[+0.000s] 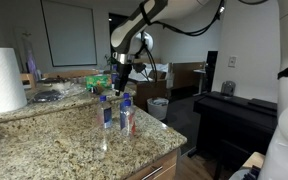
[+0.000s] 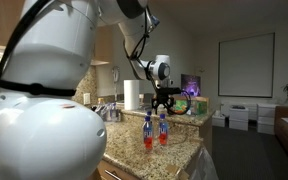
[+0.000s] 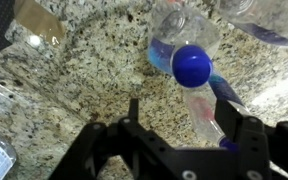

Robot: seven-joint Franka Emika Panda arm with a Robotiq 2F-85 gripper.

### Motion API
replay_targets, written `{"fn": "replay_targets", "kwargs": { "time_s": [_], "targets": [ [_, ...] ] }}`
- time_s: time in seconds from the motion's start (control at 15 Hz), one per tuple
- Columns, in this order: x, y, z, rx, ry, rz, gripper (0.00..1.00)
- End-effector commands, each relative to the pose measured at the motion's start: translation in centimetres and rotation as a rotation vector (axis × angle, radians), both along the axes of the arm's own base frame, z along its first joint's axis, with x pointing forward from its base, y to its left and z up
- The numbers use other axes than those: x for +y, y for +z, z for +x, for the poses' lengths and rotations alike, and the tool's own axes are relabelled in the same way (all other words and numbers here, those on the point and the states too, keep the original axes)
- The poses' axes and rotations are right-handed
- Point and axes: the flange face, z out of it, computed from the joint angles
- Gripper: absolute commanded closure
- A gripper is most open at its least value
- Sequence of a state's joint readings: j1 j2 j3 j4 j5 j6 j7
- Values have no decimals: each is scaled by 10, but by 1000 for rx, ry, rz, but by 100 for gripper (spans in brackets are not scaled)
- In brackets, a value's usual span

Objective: Put the bottles on the counter in the plastic on the side of the counter

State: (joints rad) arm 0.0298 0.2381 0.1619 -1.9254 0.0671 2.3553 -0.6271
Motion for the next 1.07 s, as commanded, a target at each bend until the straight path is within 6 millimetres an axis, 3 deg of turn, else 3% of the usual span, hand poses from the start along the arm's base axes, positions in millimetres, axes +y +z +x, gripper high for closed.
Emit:
{"fn": "replay_targets", "kwargs": {
  "time_s": [0.0,0.2,0.27,0.4,1.0],
  "targets": [
    [-17,6,-18,38,21,-55,0],
    [-23,2,-25,104,37,-86,0],
    [-24,1,-27,118,41,-94,25],
    [-24,-1,-28,137,44,-83,33],
    [-20,-4,-26,139,40,-45,92]
  ]
}}
